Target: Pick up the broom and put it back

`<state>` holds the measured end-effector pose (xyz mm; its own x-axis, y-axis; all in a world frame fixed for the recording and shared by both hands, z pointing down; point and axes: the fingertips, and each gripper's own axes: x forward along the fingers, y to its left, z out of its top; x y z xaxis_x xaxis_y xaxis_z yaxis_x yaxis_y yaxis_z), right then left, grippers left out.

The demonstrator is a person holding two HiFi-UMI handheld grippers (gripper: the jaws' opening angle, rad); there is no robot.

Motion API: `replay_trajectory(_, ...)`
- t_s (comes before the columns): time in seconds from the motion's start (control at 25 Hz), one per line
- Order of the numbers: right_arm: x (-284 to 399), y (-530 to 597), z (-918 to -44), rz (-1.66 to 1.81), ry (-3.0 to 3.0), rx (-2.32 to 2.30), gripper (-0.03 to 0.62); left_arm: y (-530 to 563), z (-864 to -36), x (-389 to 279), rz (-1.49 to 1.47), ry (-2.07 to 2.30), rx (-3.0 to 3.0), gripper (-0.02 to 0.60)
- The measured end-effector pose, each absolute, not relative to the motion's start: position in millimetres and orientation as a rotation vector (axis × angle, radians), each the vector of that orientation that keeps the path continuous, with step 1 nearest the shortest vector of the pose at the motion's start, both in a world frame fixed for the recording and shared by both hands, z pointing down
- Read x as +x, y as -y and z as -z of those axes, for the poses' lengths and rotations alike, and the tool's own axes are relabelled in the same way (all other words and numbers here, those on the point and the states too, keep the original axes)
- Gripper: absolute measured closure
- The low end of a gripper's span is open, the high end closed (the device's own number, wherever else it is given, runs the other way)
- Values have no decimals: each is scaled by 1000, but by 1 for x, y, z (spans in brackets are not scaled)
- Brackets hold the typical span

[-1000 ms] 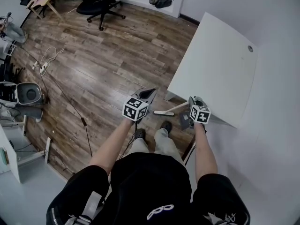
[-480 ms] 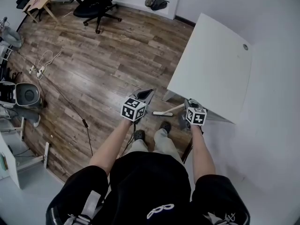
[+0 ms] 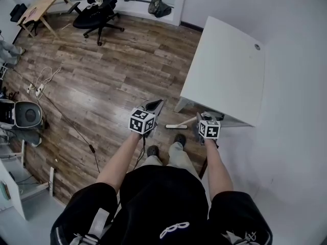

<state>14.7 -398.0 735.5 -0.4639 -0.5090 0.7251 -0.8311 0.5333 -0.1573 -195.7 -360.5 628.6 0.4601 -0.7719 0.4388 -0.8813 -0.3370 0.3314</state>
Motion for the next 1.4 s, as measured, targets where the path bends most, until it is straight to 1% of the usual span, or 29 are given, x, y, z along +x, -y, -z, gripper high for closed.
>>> replay_trajectory(0.64, 24, 355, -690, -603, 2150, 1266, 477, 319, -612, -201, -274, 1284, 2297, 571)
replay_trajectory(0.92, 26, 351, -645, -570, 2183, 1358, 477, 306, -594, -192, -246, 1247, 2350, 570)
replay_trajectory(1.4, 29, 311, -576, -500, 2256, 1390, 477, 270, -572, -181, -251, 1251, 2403, 570)
